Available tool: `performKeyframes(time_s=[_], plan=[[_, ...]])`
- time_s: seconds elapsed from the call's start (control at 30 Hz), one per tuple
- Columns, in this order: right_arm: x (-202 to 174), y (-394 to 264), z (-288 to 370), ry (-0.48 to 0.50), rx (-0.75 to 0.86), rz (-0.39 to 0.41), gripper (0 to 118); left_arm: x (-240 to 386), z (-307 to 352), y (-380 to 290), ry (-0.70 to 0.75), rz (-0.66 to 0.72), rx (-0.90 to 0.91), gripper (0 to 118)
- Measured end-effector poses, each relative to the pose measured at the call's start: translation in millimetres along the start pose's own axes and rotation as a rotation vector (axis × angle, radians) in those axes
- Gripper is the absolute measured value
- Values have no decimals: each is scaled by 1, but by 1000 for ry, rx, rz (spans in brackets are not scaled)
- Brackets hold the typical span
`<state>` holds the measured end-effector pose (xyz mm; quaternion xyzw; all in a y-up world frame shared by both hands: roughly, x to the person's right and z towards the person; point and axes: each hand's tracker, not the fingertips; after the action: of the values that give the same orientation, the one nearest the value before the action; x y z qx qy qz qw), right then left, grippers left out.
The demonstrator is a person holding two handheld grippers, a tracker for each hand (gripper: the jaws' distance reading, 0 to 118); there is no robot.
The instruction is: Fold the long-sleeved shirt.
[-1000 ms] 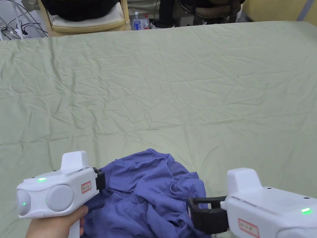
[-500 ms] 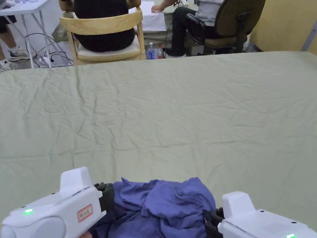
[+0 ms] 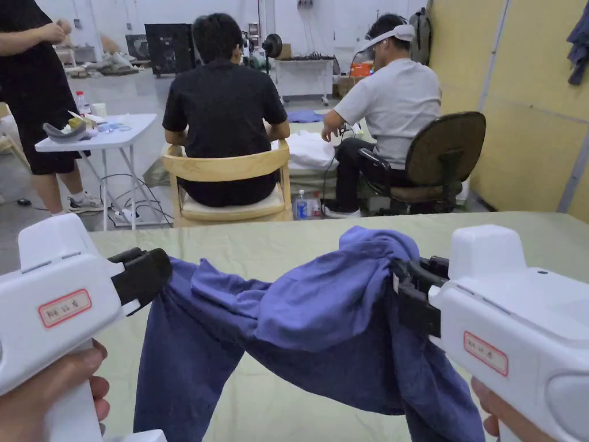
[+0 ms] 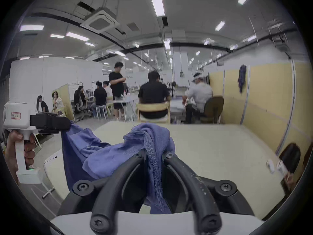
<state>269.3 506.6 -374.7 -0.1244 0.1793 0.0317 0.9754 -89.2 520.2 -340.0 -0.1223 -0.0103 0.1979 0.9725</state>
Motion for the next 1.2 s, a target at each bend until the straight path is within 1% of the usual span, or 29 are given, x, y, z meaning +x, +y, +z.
performKeyframes(time_s=[0.07, 0.13, 0.23, 0.3, 0.43, 0.53, 0.57, 0.63, 0.73, 0.8, 0.93, 1.07, 1.13, 1.2], plan=[[3, 38, -22, -4, -5, 15, 18, 0, -8, 33, 2, 5, 35, 0], [7, 71, -48, -28, -12, 35, 18, -1, -18, 64, 4, 2, 69, 0], [14, 111, -89, -55, -46, 55, 18, -5, -39, 97, 1, 17, 89, 0], [18, 131, -115, -65, -70, 45, 18, -8, -55, 112, 5, 17, 92, 0], [20, 151, -175, -68, -134, 28, 18, -19, -94, 126, 43, -27, 100, 0], [17, 145, -220, -63, -180, 18, 18, -35, -126, 124, 79, -33, 79, 0], [15, 140, -233, -52, -188, 29, 18, -41, -137, 122, 84, -34, 67, 0], [11, 123, -263, -43, -215, 59, 18, -55, -161, 108, 116, -60, 51, 0], [6, 79, -310, -25, -270, 70, 18, -84, -202, 74, 160, -96, -14, 0], [2, 35, -340, -5, -336, 87, 18, -106, -228, 42, 190, -102, -79, 0], [-5, -58, -386, 22, -475, 108, 18, -155, -270, -32, 234, -68, -212, 0], [-14, -148, -397, 55, -590, 129, 18, -193, -282, -110, 259, -62, -351, 0], [-17, -178, -390, 72, -636, 144, 18, -208, -274, -141, 253, -62, -406, 0], [-20, -202, -368, 86, -641, 157, 18, -215, -254, -164, 261, -51, -435, 0]])
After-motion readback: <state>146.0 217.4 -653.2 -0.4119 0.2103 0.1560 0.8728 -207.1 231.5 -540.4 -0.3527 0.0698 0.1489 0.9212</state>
